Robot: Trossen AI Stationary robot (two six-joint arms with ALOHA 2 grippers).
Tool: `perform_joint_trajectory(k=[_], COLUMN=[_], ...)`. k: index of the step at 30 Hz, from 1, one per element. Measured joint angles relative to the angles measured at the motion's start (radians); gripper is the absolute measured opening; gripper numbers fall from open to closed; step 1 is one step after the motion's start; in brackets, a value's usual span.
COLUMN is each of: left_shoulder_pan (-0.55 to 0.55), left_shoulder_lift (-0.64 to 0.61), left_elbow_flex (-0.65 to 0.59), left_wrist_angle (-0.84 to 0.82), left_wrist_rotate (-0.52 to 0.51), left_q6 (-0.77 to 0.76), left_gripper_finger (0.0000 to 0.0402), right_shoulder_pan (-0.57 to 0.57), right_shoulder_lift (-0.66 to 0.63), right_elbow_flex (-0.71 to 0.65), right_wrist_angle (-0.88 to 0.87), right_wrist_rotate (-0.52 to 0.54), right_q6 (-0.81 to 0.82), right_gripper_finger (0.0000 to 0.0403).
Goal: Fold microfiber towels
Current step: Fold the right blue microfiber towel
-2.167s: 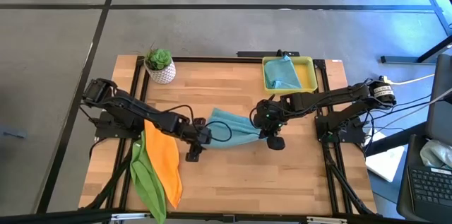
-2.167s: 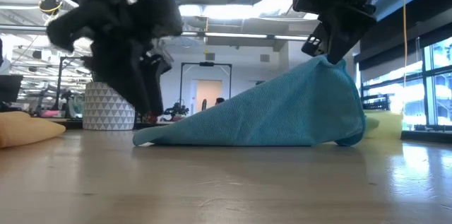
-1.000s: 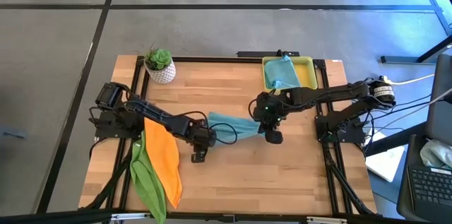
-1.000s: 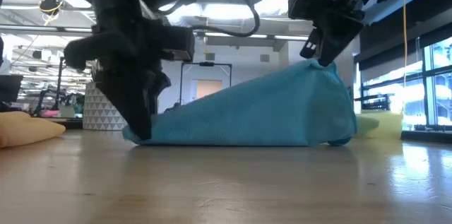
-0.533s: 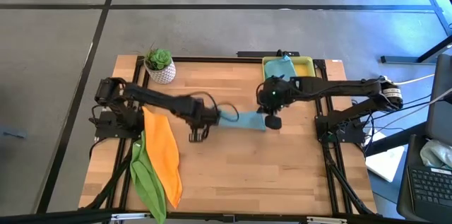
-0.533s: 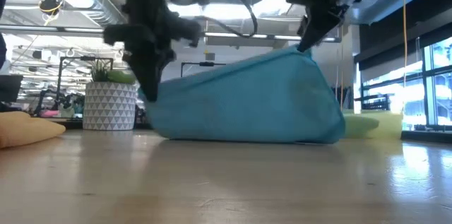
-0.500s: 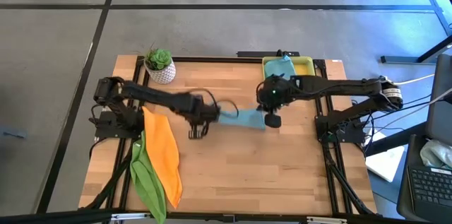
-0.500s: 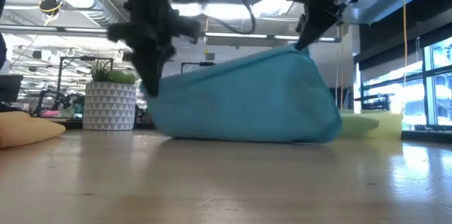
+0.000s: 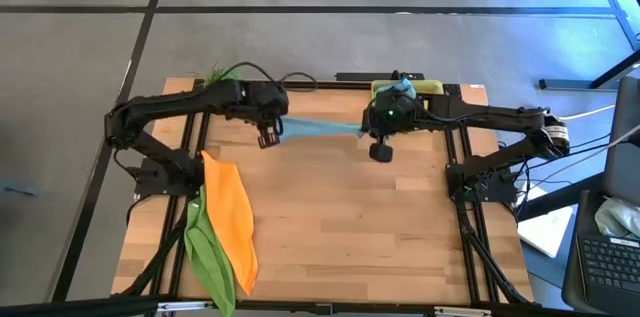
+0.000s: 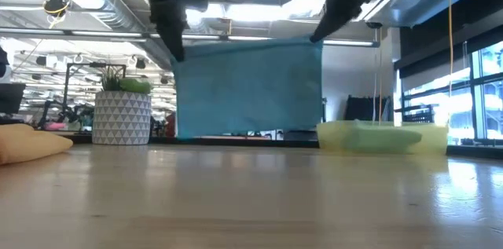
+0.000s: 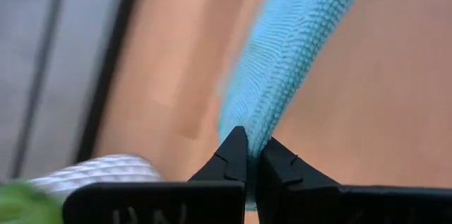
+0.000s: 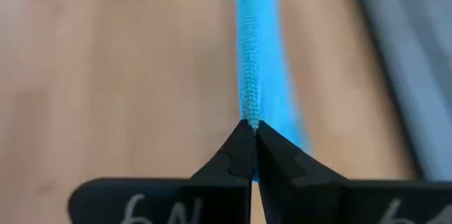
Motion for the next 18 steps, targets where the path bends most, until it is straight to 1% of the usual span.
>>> perform_joint_trajectory(k=[2, 4, 6, 8, 9, 13, 15, 18], left_shoulder_pan=[-0.012, -0.042, -0.080, -0.124, -0.147, -0.254, -0.316, -0.401], left_shoulder_lift=[0.000, -0.001, -0.001, -0.001, -0.001, 0.012, 0.020, 0.020], left_elbow_flex=[-0.033, -0.080, -0.150, -0.224, -0.260, -0.387, -0.435, -0.486], left_wrist_angle=[0.002, 0.031, 0.078, 0.144, 0.170, 0.280, 0.347, 0.452], left_wrist_rotate=[0.048, 0.070, 0.091, 0.119, 0.135, 0.210, 0.227, 0.227], left_q6=[-0.001, -0.022, -0.068, -0.135, -0.170, -0.323, -0.394, -0.505], left_gripper_finger=[0.0000, 0.0000, 0.0000, 0.0000, 0.0000, 0.0000, 0.0000, 0.0000], right_shoulder_pan=[0.000, 0.002, 0.013, 0.026, 0.034, 0.073, 0.096, 0.138], right_shoulder_lift=[0.003, 0.003, 0.003, 0.003, 0.003, 0.003, 0.003, 0.003], right_elbow_flex=[-0.047, -0.104, -0.171, -0.238, -0.267, -0.375, -0.419, -0.471], right_wrist_angle=[0.004, 0.028, 0.095, 0.173, 0.217, 0.392, 0.456, 0.494], right_wrist_rotate=[-0.070, -0.084, -0.087, -0.094, -0.118, -0.278, -0.345, -0.346], right_q6=[0.009, 0.028, 0.079, 0.144, 0.172, 0.259, 0.289, 0.291], right_gripper_finger=[0.0009, 0.0008, 0.0009, 0.0009, 0.0010, 0.0010, 0.0011, 0.0014])
